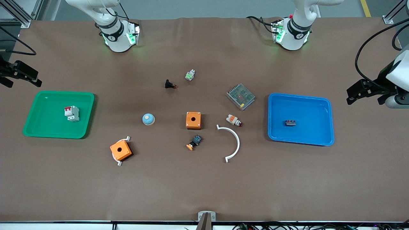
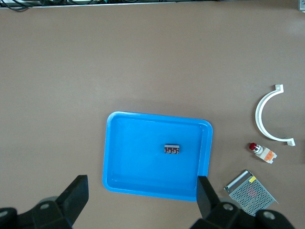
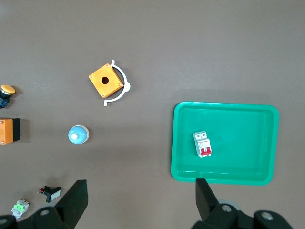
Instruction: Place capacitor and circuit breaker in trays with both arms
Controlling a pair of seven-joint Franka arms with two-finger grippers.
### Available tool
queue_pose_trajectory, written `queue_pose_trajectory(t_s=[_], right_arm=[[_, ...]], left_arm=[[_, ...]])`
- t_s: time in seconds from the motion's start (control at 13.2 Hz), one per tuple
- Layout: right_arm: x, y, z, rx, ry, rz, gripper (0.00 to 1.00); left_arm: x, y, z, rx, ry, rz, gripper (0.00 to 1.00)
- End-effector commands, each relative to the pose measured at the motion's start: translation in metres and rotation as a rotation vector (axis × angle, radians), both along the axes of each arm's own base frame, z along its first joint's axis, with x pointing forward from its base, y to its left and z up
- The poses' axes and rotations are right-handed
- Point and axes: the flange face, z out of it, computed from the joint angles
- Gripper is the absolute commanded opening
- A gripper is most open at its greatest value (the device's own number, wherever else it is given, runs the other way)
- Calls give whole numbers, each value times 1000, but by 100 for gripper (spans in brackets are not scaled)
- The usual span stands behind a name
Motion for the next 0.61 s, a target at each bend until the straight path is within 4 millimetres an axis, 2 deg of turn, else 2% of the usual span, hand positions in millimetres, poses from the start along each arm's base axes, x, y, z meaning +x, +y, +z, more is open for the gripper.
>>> queue_pose_trajectory(t_s=[0.0,0.53], right_arm=[[-4,1,4,-10,5,28,100],[-3,-12,2,-9,9,49,100]], left_arm=[[-1,3,7,5,-1,-13,100],[-1,2,7,-1,0,-13,100]])
